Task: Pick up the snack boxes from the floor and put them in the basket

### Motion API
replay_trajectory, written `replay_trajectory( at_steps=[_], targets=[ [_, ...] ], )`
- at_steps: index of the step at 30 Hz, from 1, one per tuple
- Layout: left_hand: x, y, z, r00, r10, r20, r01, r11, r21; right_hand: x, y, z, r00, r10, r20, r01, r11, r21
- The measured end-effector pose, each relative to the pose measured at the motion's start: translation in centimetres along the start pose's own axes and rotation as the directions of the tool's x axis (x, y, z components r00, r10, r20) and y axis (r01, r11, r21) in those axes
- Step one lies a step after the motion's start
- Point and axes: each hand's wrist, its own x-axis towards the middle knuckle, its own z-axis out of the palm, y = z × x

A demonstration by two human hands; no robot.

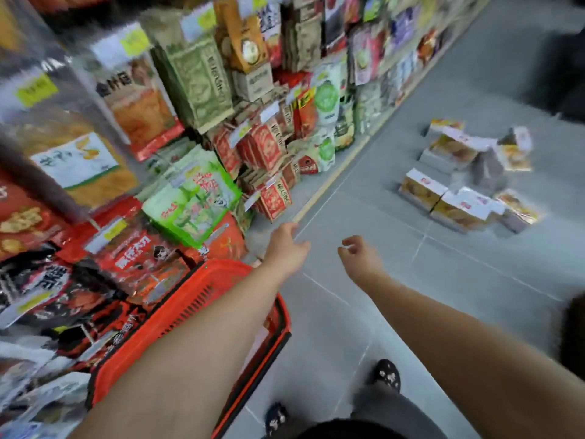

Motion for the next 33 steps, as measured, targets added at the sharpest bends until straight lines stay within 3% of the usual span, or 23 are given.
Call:
replay_trajectory(
  at_steps=[5, 13, 21, 33],
  targets=[
    [1.2, 7.4, 9.5, 0.994, 0.052, 0.097, -0.051, 0.999, -0.012, 3.5, 4.0, -10.0, 0.992, 0.032, -0.123, -0.015, 0.991, 0.134],
    [3.5, 16.5, 22.8, 0.982, 0.078, 0.173, -0.081, 0.997, 0.01, 9.3, 12.2, -24.0, 0.965, 0.121, -0.232, -0.084, 0.983, 0.163],
    [7.6, 21.9, 30.6, 0.96, 0.061, 0.274, -0.084, 0.994, 0.072, 14.6, 18.2, -30.3, 0.934, 0.252, -0.254, -0.177, 0.942, 0.284],
    [22.9, 30.9, 42.0, 0.928, 0.007, 0.373, -0.049, 0.993, 0.105, 31.0, 22.0, -39.0, 0.903, 0.373, -0.212, -0.324, 0.917, 0.233]
  ],
)
